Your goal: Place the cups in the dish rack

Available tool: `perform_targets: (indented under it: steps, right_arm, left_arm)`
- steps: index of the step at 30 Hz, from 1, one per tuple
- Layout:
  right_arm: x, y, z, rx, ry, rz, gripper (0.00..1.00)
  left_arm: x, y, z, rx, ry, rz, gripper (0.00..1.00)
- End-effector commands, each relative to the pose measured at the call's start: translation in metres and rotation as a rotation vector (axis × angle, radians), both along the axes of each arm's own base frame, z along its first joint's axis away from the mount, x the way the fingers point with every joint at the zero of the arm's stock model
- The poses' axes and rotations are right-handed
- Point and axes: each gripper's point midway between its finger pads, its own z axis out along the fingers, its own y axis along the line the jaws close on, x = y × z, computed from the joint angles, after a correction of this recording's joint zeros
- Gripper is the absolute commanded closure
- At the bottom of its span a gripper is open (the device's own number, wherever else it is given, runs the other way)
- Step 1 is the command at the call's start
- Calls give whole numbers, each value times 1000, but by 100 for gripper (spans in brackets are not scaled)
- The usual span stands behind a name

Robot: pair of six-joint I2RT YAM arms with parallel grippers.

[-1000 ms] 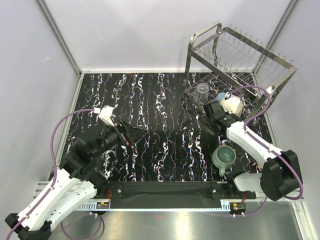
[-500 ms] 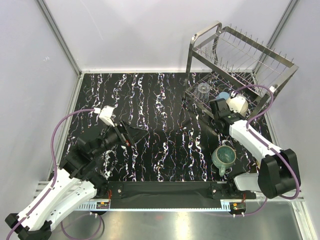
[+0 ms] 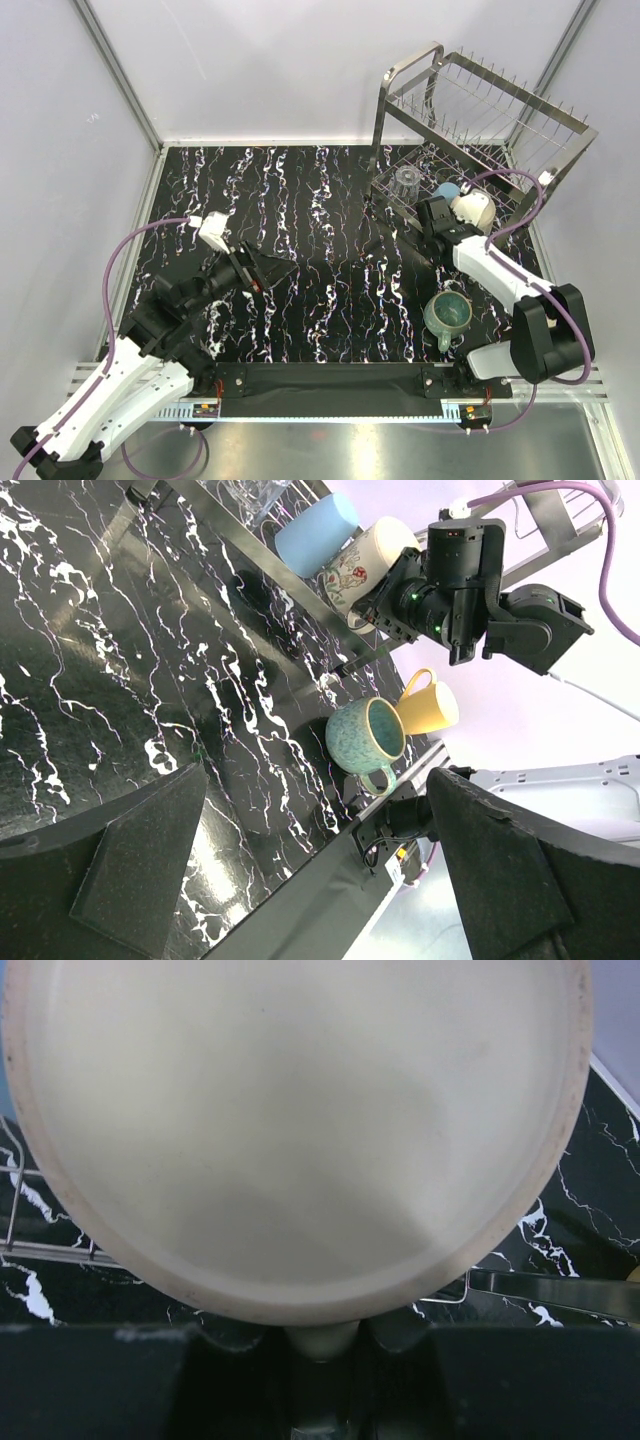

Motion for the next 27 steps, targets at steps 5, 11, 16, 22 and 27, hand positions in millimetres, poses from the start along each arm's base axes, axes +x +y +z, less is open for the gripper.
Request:
perform_targets:
  steps: [5,11,16,22,27]
  right_arm:
    - [18,-25,34,-107,-194,-214,100]
    - [35,-22,41,-145,-249,-215,100]
    - [50,-18,50,-177,-256,-186,100]
    - [67,-14,46,-202,-239,-183,100]
    - [70,-11,39,-182,-230,-192,100]
  left_arm:
    - [-1,-7,10,-46,-32,-33,1]
    - [0,-7,6,-36,-28,-32,1]
    - [0,-7,3,-32,-25,-34,1]
    - [-1,-7,1,-31,-22,-38,1]
    - [-2,-7,-1,-27,-18,-40,1]
